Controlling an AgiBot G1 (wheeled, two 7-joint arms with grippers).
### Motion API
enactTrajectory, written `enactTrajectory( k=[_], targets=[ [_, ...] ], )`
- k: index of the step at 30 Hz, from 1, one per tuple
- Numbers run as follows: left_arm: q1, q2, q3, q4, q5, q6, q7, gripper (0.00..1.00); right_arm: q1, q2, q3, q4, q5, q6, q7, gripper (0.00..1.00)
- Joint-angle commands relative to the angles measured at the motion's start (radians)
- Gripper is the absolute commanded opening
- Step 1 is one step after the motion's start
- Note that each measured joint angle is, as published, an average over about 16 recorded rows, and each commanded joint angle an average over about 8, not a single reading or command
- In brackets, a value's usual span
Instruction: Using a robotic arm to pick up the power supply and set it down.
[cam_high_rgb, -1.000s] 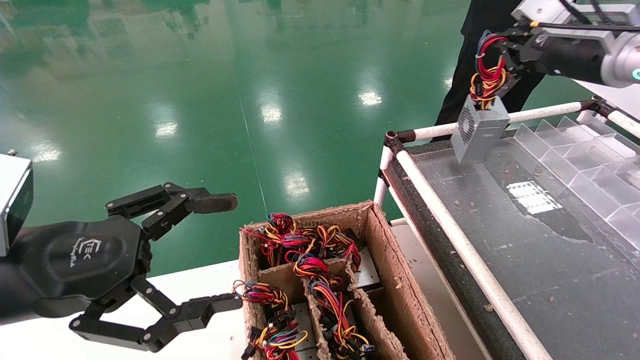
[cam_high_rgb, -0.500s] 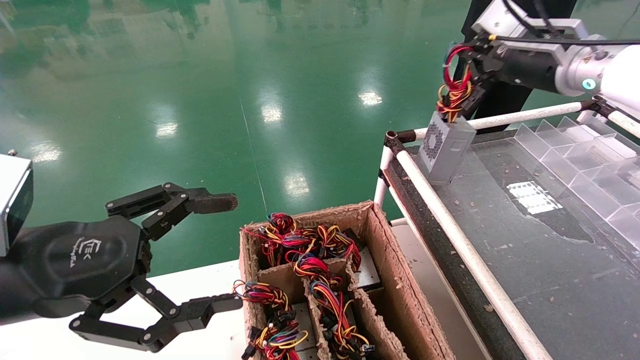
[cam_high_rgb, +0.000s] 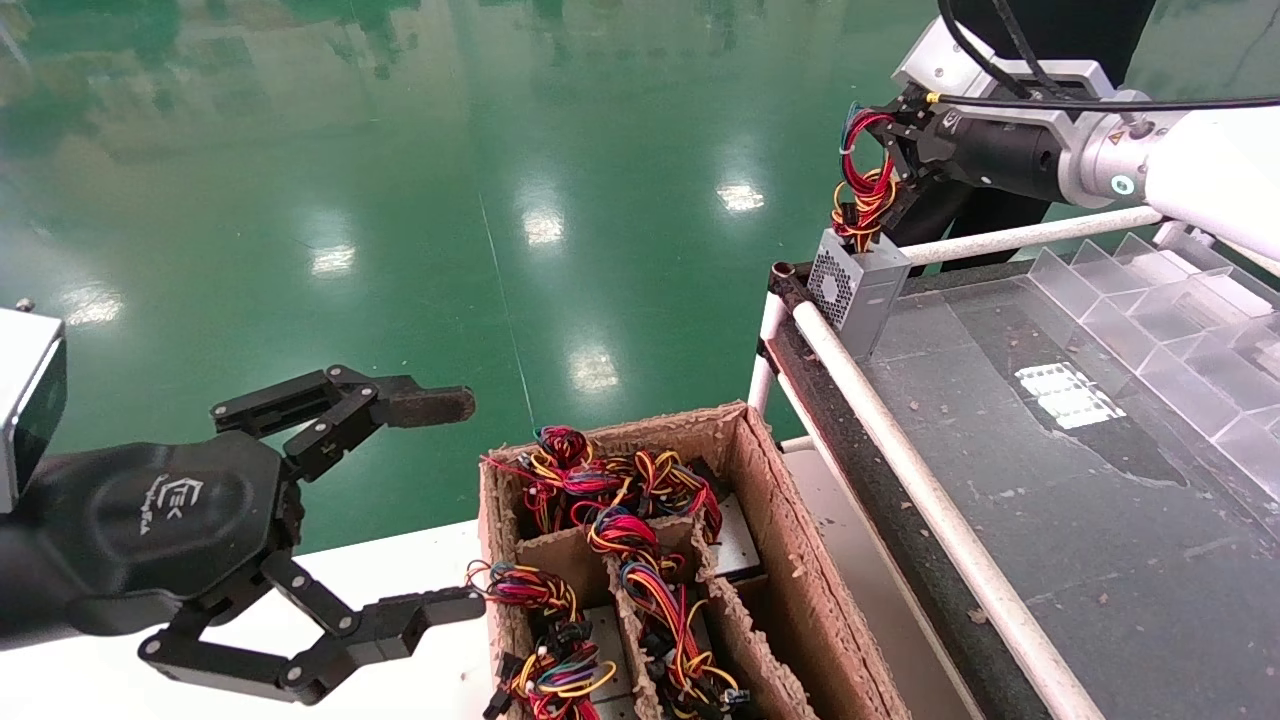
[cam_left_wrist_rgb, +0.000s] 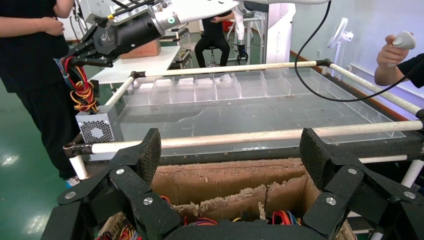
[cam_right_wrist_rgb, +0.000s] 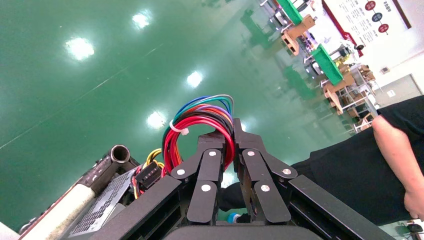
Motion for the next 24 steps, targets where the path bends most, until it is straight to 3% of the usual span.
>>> enactTrajectory(
  k=[1,15,24],
  targets=[
    [0.000,0.000,0.000,0.000,0.000,0.000,0.000,1.00,0.000,-0.005,0.000,-0.002,0.000,0.002,0.001,1.00],
    [0.000,0.000,0.000,0.000,0.000,0.000,0.000,1.00,0.012,0.009,-0.004,-0.006,-0.005,-0.026,0.008,1.00],
    [0.000,0.000,0.000,0.000,0.000,0.000,0.000,1.00,0.046,0.060,0.044,-0.010,0.063,-0.115,0.066,1.00]
  ],
)
